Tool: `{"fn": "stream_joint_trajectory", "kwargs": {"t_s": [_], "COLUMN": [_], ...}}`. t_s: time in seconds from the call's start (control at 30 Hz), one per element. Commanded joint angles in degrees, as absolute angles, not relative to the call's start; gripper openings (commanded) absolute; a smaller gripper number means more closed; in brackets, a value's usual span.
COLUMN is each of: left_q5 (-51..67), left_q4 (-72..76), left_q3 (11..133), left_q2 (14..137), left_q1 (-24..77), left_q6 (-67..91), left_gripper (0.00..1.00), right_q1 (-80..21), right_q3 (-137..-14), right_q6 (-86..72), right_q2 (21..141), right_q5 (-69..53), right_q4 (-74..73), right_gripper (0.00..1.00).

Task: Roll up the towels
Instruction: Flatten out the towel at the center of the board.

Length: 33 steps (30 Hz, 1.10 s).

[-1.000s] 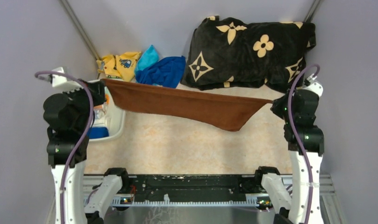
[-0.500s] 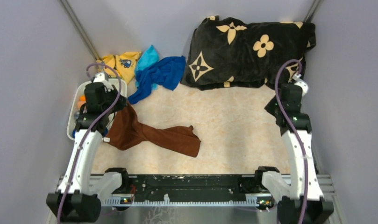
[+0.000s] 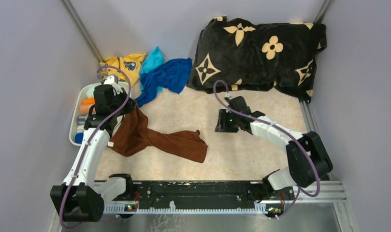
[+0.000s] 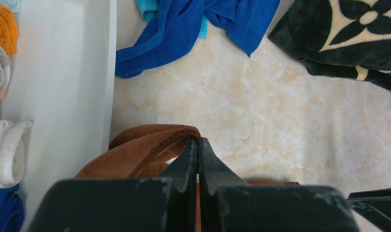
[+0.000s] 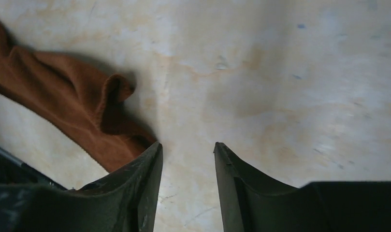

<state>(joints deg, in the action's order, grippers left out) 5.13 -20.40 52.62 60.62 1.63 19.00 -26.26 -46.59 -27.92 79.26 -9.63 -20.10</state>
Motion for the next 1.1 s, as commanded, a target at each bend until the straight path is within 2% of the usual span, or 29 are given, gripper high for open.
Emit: {"fn": "stream_joint_trajectory", "kwargs": {"t_s": [0.0,0.2,0.4,0.5,0.67,0.83,1.03,1.07], "left_q5": [6.62,5.83,5.7,5.93,8.97,15.98,26.89,27.93], "left_q4": [-17.73,-18.57,-18.98,-18.9,-17.64,-15.3,-11.18,-10.27], "left_q3": [51.62,51.28,50.83,50.63,50.64,50.97,50.8,50.34], "left_q2": [60.57,59.56,58.82,58.84,59.1,60.62,64.88,65.45], "left_q1": [1.89,1.86,1.91,1.87,1.93,1.9,1.98,1.94], "left_q6": [17.75,16.8,16.44,16.52,15.77,15.11,17.33,17.99], "left_gripper": [0.0,0.0,0.0,0.0,0.0,0.0,0.0,0.0], "right_q1": [-33.2,-37.7,-39.01,-39.02,-36.03,-26.26,-16.31,-15.42], "right_q3": [-49.98,-52.83,-53.31,-54.3,-55.15,-56.7,-65.0,-66.37], "right_q6": [-25.13,-22.69,-21.69,-21.07,-20.15,-17.32,-11.32,-10.84], "right_q2": [84.87,91.54,95.68,98.53,99.09,96.18,97.88,98.47], "right_q5": [-15.48,-22.11,-26.68,-25.98,-18.78,-9.95,-0.66,0.74], "right_q4": [-7.52,-2.83,-0.72,-1.27,-4.68,-10.59,-17.25,-18.17], "right_gripper": [0.46,0.55,0.55,0.42,0.01,0.0,0.0,0.05]}}
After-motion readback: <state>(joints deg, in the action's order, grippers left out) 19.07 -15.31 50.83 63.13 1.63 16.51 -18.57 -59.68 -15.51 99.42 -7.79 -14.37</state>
